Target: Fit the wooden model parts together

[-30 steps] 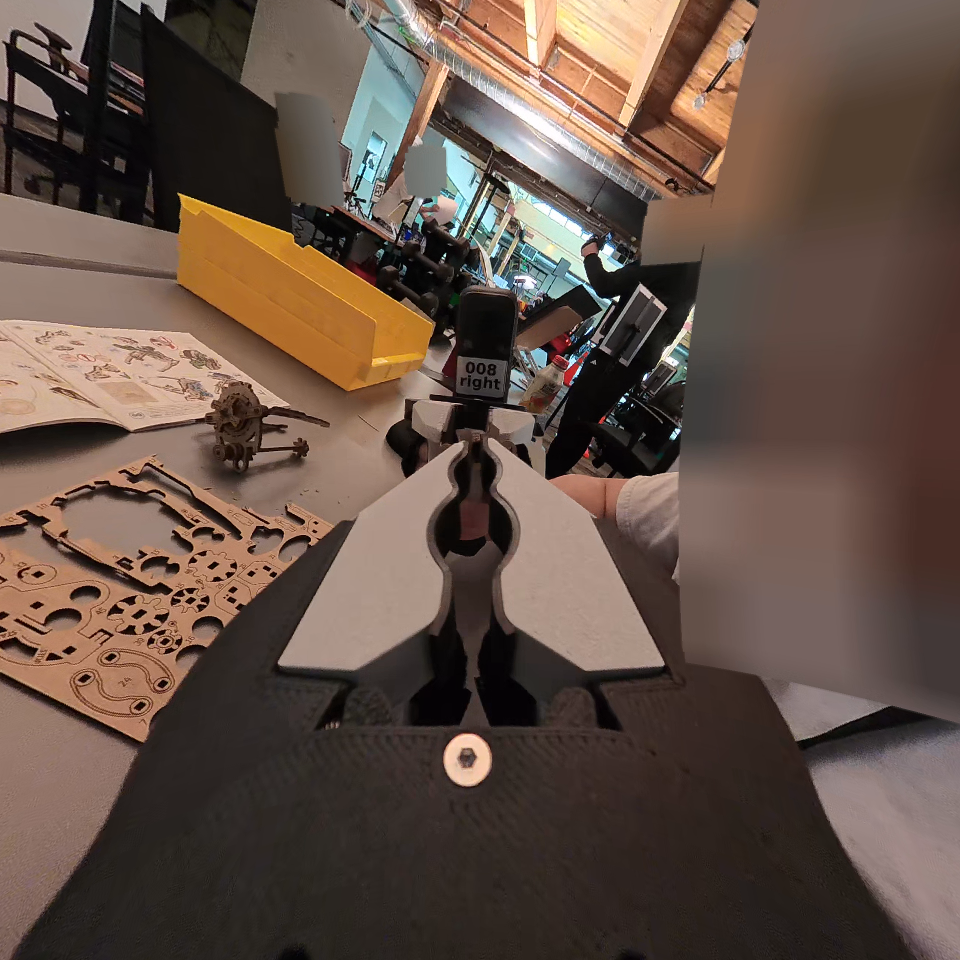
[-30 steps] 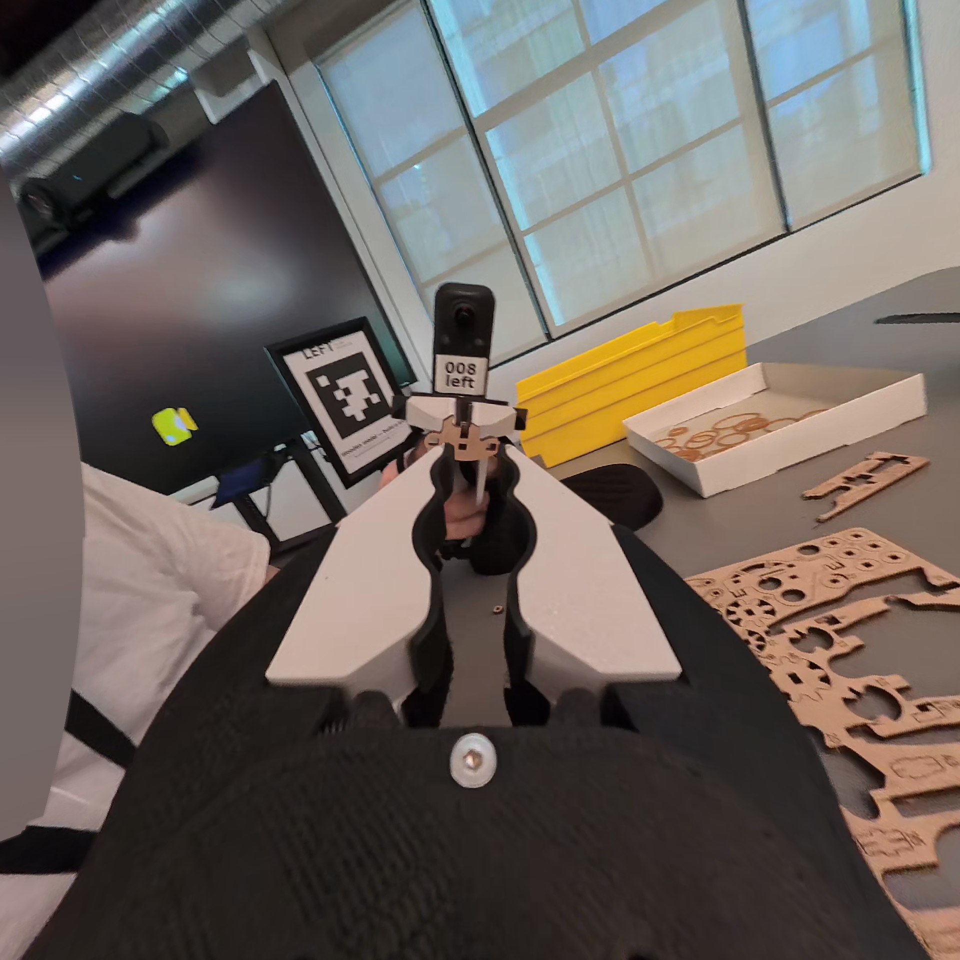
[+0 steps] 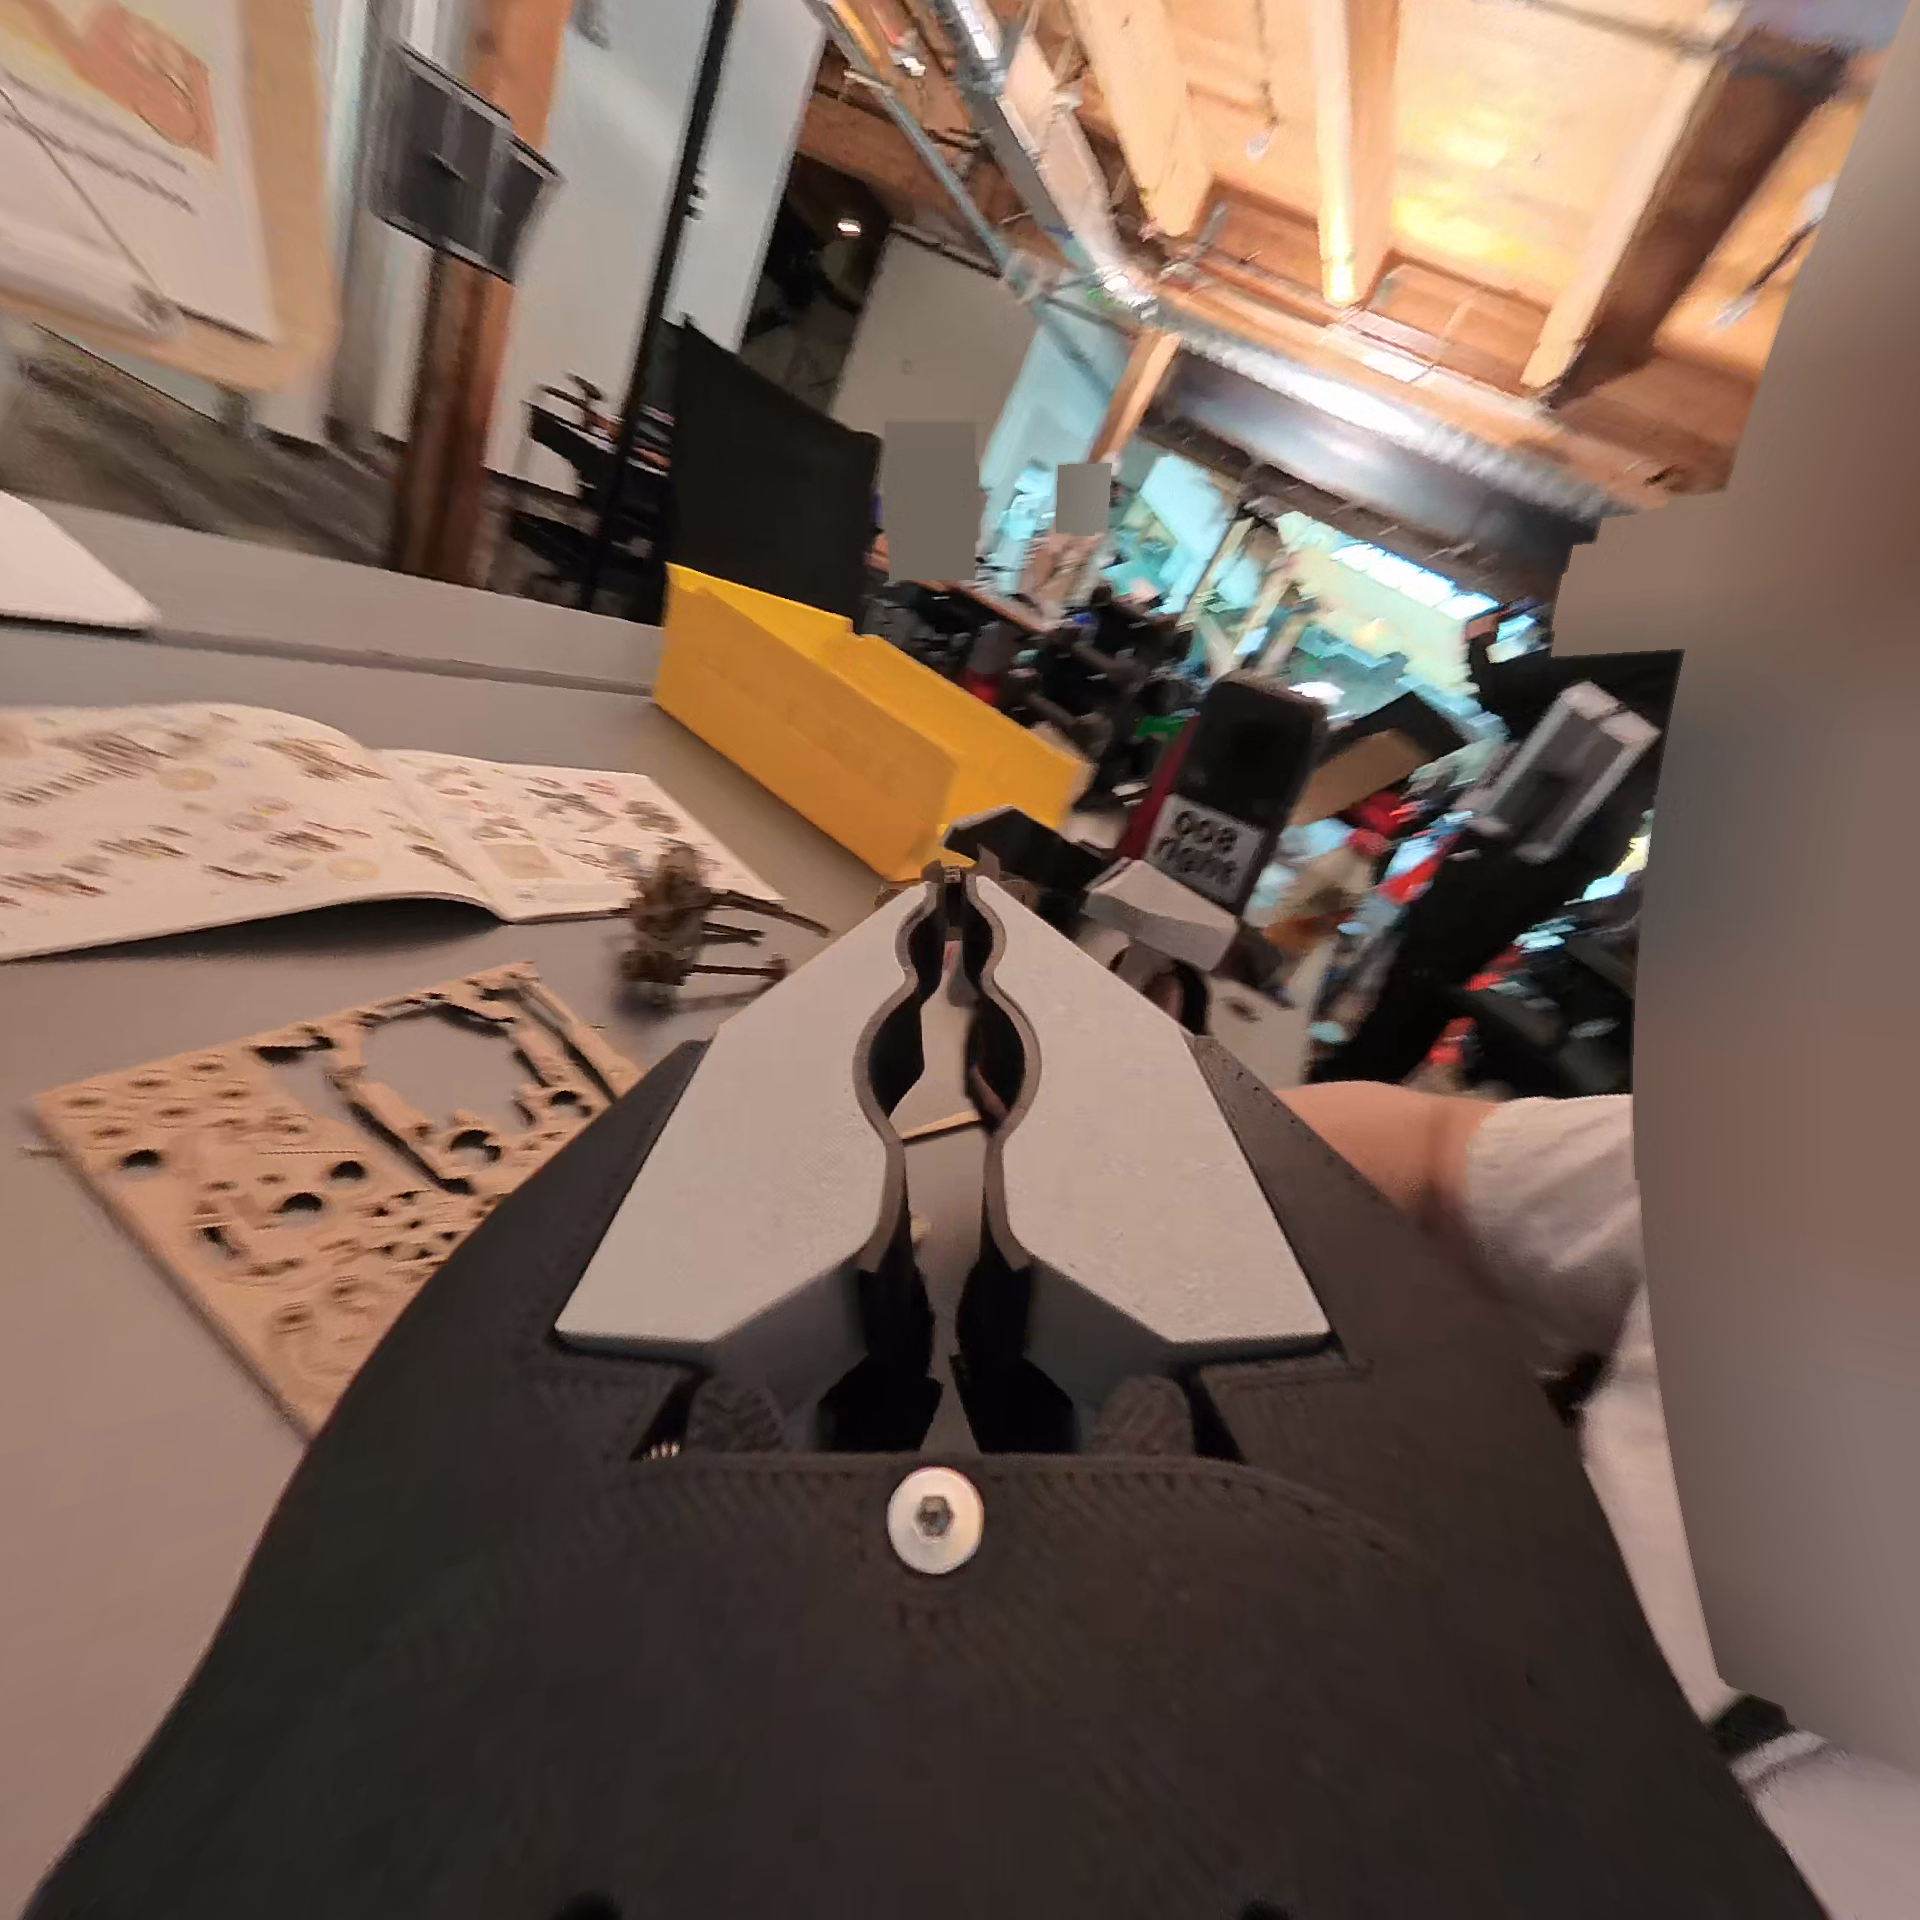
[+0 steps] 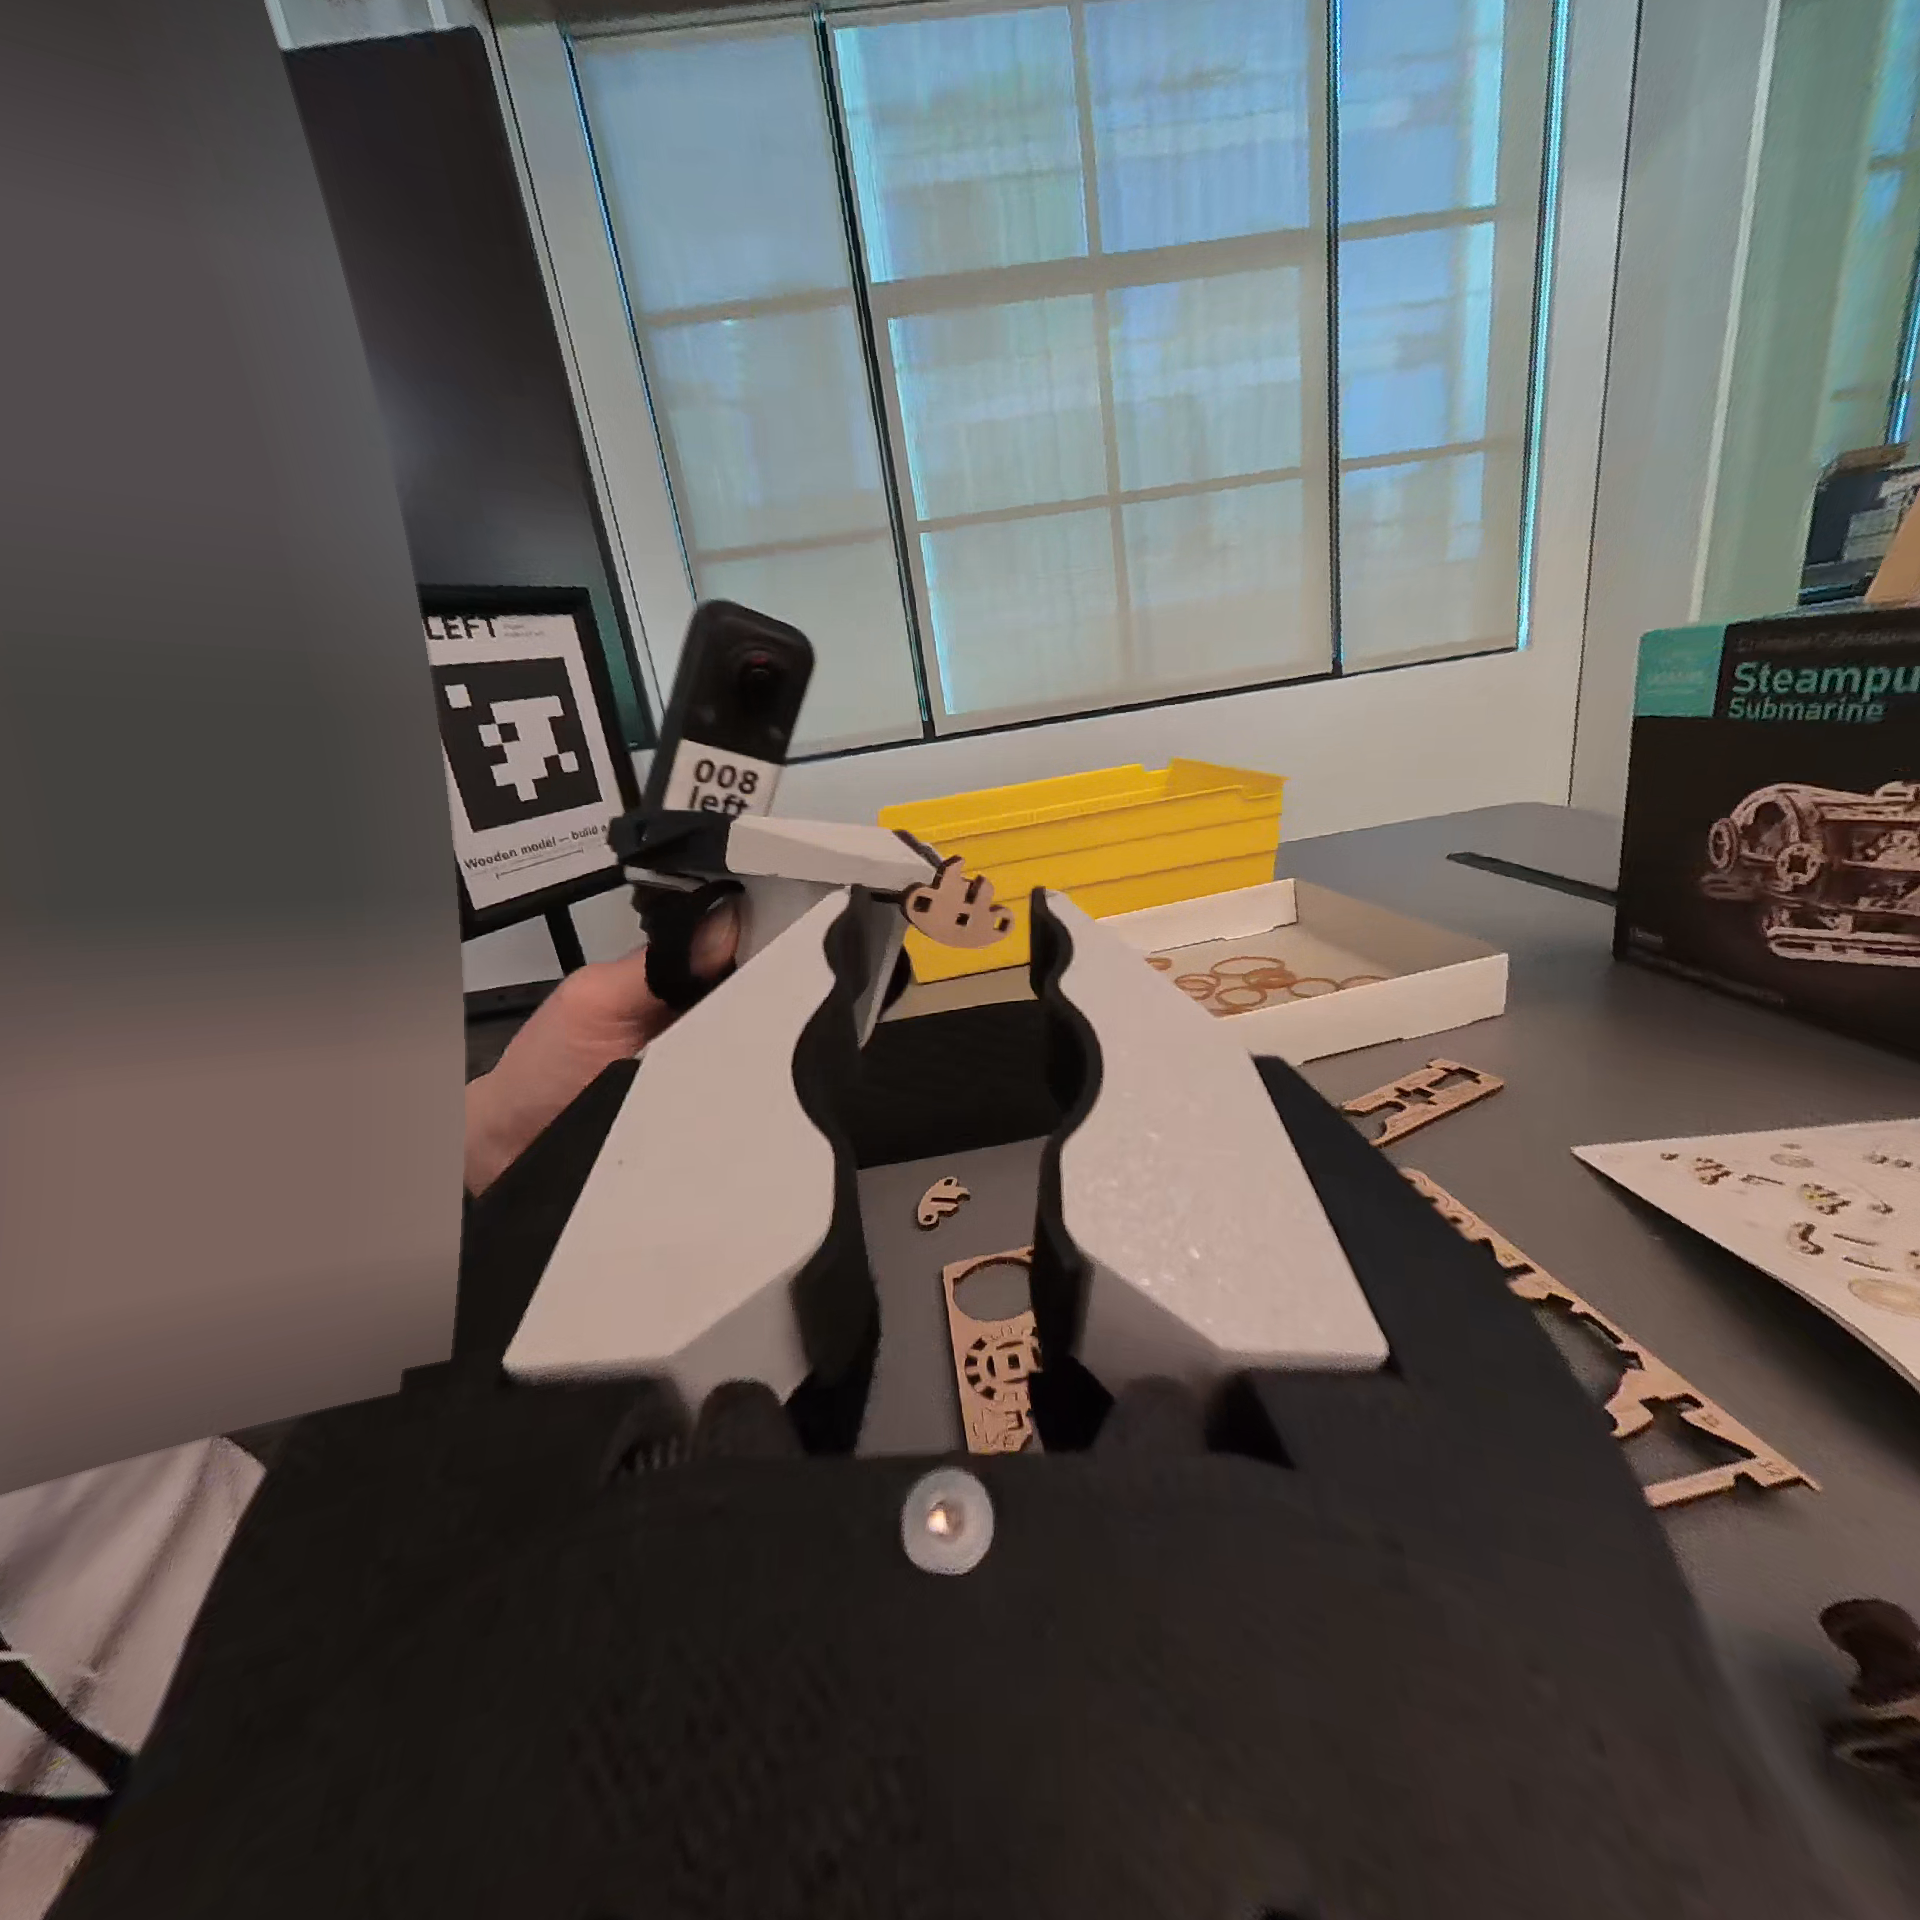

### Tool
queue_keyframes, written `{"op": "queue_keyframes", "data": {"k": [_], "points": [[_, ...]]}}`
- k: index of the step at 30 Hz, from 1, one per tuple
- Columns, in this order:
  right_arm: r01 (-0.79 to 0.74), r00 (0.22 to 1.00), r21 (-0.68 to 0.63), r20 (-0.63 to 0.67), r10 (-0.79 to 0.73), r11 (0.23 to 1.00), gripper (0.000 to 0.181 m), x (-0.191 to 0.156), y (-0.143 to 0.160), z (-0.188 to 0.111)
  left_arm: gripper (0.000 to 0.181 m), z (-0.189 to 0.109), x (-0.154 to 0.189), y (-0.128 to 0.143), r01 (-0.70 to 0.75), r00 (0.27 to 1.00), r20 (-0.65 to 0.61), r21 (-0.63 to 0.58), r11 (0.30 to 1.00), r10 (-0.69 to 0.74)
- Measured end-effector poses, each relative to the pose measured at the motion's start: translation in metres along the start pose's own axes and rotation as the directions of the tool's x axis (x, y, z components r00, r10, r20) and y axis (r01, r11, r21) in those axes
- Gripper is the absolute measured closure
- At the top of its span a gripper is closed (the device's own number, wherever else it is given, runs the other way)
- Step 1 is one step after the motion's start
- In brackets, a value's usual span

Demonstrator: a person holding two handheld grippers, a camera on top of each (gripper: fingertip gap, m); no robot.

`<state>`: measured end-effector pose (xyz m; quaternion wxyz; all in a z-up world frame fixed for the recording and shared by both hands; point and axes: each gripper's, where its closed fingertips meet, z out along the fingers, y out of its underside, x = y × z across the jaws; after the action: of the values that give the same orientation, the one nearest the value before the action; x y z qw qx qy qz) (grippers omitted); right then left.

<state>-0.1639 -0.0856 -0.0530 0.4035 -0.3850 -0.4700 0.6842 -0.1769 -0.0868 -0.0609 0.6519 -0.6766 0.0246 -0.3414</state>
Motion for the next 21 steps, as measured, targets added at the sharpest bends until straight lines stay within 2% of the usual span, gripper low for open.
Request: {"op": "queue_keyframes", "data": {"k": [1, 5, 10, 15, 21], "points": [[0.005, 1.0, -0.013, 0.006, -0.005, 1.0, 0.153, -0.001, 0.002, 0.001, 0.18, -0.001, 0.0, 0.0, -0.033, 0.999, 0.027, -0.004, 0.999, 0.033], [0.049, 0.998, -0.088, -0.022, -0.051, 0.995, 0.155, -0.004, 0.014, 0.007, 0.18, -0.002, -0.009, 0.003, -0.177, 0.97, 0.163, -0.052, 0.983, 0.183], [0.109, 0.986, -0.135, -0.113, -0.125, 0.985, 0.168, 0.004, 0.016, 0.006, 0.18, -0.002, -0.021, 0.011, -0.333, 0.876, 0.311, -0.16, 0.929, 0.367], [0.05, 0.982, -0.209, -0.17, -0.086, 0.977, 0.172, 0.013, 0.031, 0.007, 0.18, 0.002, -0.024, 0.015, -0.394, 0.82, 0.357, -0.215, 0.894, 0.447], [-0.003, 0.977, -0.21, -0.209, -0.042, 0.978, 0.169, 0.023, 0.033, 0.004, 0.18, 0.005, -0.024, 0.017, -0.429, 0.787, 0.369, -0.249, 0.868, 0.494]]}}
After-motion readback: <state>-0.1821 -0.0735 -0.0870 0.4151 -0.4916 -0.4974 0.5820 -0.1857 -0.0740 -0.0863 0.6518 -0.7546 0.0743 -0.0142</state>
